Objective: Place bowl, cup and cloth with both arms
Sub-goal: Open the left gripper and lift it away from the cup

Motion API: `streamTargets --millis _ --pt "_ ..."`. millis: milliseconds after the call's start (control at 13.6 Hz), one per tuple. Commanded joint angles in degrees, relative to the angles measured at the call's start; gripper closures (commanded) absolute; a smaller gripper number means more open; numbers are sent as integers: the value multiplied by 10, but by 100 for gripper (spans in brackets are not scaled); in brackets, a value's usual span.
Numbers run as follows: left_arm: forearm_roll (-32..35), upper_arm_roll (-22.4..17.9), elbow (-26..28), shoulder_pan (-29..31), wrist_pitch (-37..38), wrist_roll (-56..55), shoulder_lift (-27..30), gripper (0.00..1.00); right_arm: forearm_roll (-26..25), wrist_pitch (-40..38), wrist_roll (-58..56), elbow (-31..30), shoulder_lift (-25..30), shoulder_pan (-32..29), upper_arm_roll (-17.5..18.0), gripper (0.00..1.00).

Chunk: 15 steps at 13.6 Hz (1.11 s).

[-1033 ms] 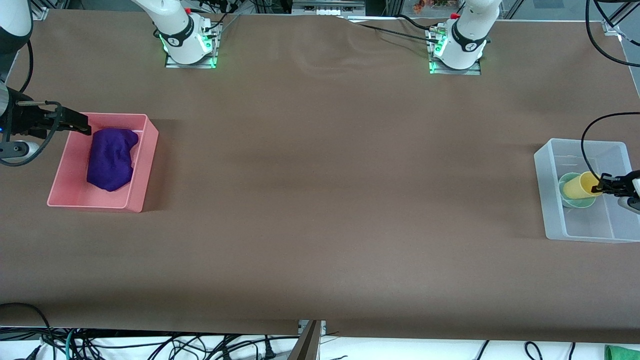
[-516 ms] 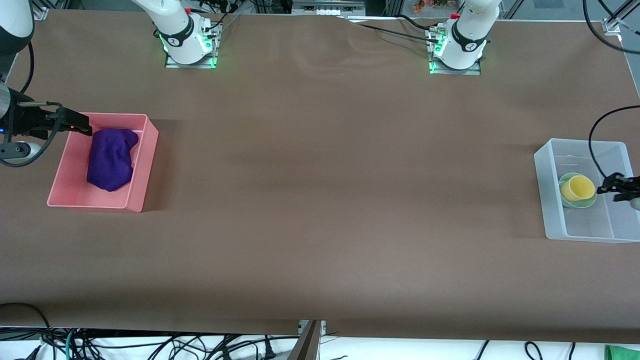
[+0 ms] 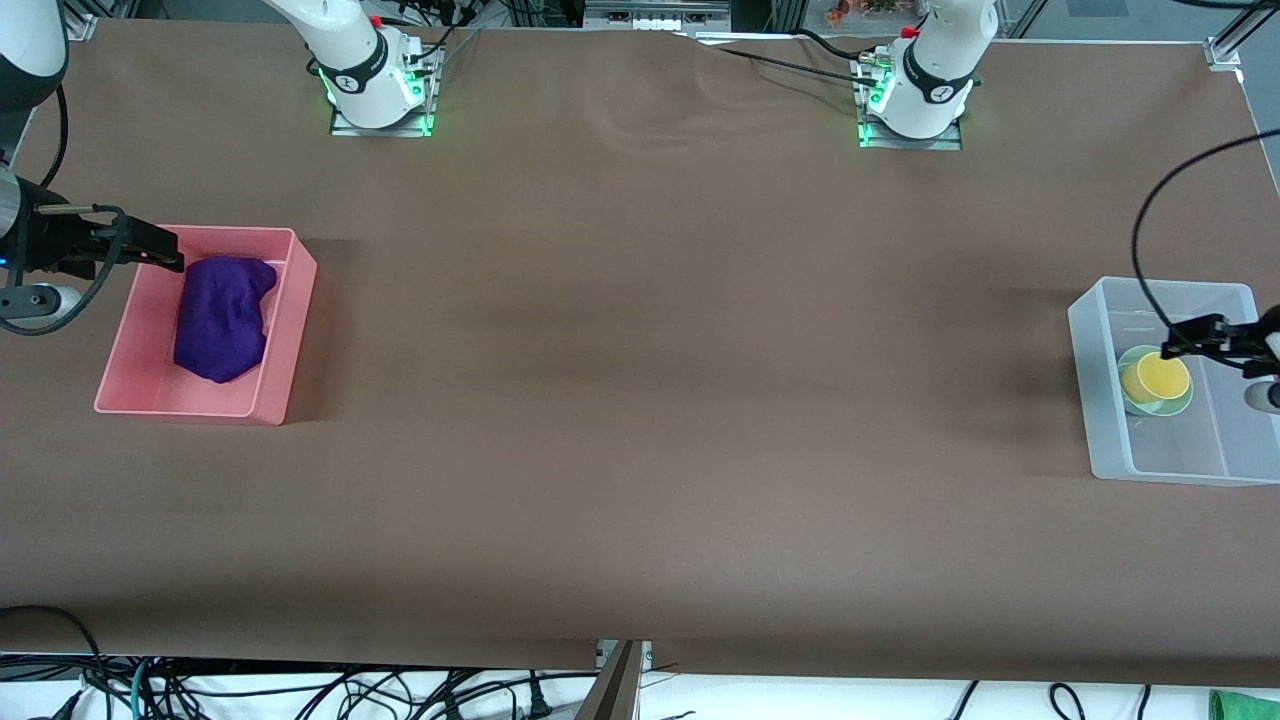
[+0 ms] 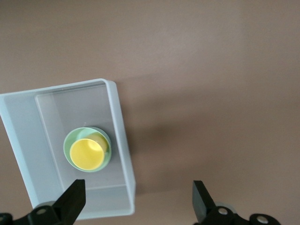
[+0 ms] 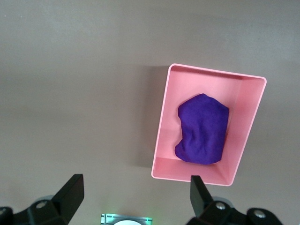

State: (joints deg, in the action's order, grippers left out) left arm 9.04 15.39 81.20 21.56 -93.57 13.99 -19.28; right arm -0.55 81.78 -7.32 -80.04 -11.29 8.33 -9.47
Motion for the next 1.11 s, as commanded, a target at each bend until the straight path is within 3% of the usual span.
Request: streamTargets --millis 0,148,295,369,590,1033 --pt "-79 -109 8 -110 31 -95 56 0 -8 1 6 2 0 -3 4 0" --pt "-119 -170 86 -184 27 -114 126 0 -8 1 6 2 -1 -3 4 0" --pt "-121 -181 186 -219 -36 -142 192 0 -7 1 6 2 -1 -3 4 0" --pt "-119 -181 209 -222 -52 -151 205 0 -7 1 6 2 -1 -3 4 0" --pt "-112 -178 215 -223 -49 -150 237 0 -7 1 6 2 -1 -3 4 0" --pt "-113 -178 214 -230 -25 -151 239 0 -6 1 6 2 -1 -4 4 0"
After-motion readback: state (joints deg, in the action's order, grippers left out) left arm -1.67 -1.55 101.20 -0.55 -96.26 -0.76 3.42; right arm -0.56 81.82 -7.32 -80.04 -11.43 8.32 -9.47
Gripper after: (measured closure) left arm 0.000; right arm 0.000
